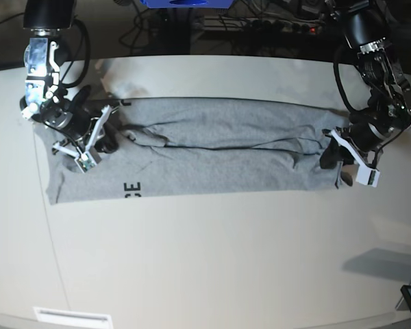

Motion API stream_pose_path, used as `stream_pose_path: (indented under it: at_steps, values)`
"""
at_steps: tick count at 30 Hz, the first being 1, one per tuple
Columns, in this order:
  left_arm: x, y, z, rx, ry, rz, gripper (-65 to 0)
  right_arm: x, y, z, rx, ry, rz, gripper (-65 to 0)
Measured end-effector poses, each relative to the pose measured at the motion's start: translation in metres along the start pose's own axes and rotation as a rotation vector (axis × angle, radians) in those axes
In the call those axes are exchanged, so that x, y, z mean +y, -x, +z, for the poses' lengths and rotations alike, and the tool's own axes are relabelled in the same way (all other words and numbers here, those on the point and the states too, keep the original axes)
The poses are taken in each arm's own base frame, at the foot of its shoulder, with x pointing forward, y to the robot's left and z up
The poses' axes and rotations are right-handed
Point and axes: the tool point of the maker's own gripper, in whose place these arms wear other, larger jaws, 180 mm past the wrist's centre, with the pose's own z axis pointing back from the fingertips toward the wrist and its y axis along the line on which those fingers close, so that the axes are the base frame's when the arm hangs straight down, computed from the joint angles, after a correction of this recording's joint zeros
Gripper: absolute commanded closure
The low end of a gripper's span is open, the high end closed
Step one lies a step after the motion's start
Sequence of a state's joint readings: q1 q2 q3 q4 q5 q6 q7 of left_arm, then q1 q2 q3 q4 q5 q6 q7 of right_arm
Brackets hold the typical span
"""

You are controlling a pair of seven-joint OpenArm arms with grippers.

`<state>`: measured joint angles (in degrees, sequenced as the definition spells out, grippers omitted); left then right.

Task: Fold the T-shirt properly
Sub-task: 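Drag the grasped end with the left gripper toward the right gripper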

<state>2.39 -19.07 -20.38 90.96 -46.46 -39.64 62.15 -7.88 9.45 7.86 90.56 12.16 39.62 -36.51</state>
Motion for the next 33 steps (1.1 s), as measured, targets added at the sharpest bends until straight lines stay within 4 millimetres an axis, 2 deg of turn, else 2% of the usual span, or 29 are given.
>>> stream_pose_path:
  at_steps: [7, 12, 15, 18, 22, 28, 33]
  values:
    - [-0.046, -0.013, -0.014, -0.022, 0.101, -0.075, 0.0, 0.0, 0.0, 0.0, 0.0, 0.0, 0.0, -0.1]
    - [-0.078, -0.005, -0.029, 0.01, 0.171, -0.066, 0.0, 0.0, 0.0, 0.0, 0.0, -0.001, -0.001, -0.1]
    - [-0.09, -0.005, -0.032, 0.0, 0.19, -0.048, 0.0, 0.0, 0.0, 0.0, -0.001, -0.001, 0.0, -0.1]
    - [-0.101, -0.013, -0.031, -0.031, 0.204, -0.054, 0.0, 0.0, 0.0, 0.0, -0.001, 0.0, 0.0, -0.1]
    - [-0.116, -0.005, -0.037, 0.002, 0.23, -0.03, 0.0, 0.0, 0.0, 0.0, -0.001, 0.0, -0.001, -0.1]
    - [-0.132, -0.01, -0.044, -0.025, 0.262, 0.003, 0.0, 0.0, 0.0, 0.0, -0.001, -0.001, 0.0, -0.1]
    - [-0.161, -0.014, -0.054, -0.02, 0.336, -0.033, 0.0, 0.0, 0.0, 0.0, -0.001, 0.0, 0.0, -0.1]
